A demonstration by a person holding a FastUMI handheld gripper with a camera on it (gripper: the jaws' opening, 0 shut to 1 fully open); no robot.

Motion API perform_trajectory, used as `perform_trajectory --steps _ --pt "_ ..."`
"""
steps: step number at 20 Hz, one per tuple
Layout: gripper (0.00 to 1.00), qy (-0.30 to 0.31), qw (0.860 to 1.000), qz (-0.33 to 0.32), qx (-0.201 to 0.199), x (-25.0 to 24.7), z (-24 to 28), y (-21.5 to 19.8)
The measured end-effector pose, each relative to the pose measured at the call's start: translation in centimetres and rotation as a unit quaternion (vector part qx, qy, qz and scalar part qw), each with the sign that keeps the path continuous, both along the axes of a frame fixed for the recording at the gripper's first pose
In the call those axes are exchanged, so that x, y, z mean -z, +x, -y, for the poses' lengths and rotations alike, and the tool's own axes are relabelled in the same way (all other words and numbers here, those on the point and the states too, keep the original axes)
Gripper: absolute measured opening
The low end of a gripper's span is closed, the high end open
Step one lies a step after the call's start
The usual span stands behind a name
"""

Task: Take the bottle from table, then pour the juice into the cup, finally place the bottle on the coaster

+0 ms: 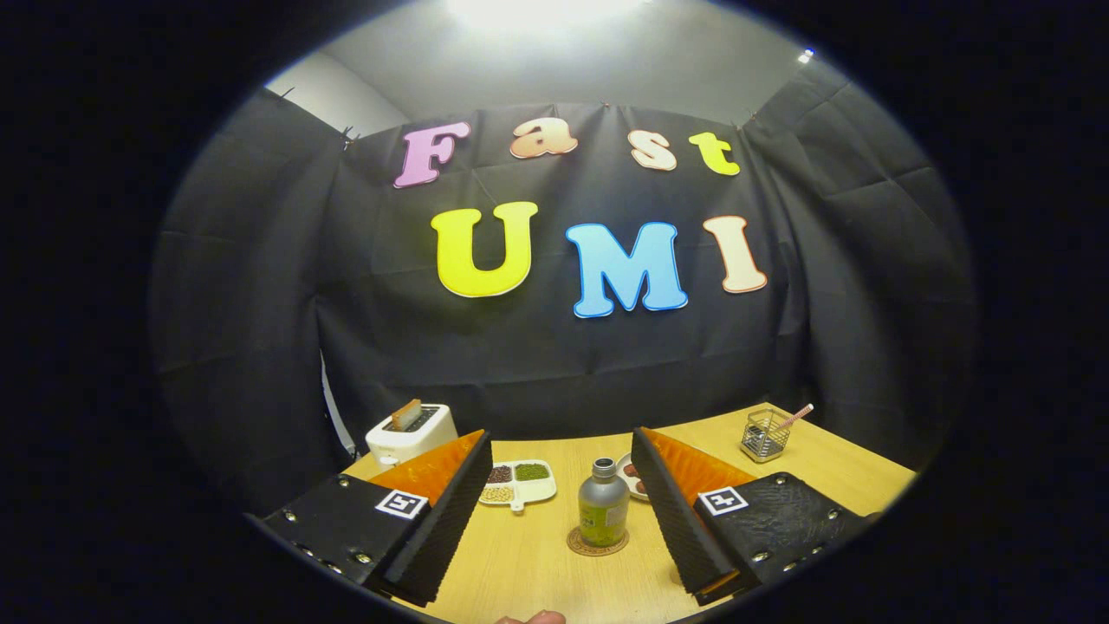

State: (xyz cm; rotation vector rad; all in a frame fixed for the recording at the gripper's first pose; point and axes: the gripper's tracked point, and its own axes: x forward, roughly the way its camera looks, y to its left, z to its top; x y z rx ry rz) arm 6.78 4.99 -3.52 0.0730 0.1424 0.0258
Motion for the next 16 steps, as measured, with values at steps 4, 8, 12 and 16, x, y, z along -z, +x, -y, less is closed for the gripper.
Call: perform_trajectory --steps 4,8,12,16 --pt "0.98 0.011 1.000 0.015 -0.016 -2.2 -1.4 -2.2" --pt "0.98 0.009 0.999 0.019 -0.026 -3.0 -2.0 -3.2" --pt "0.98 0.003 0.999 0.022 -0.037 -3.2 -2.5 -3.6" --pt "0.98 -0.002 0.999 0.022 -0.048 -3.2 -3.3 -3.5"
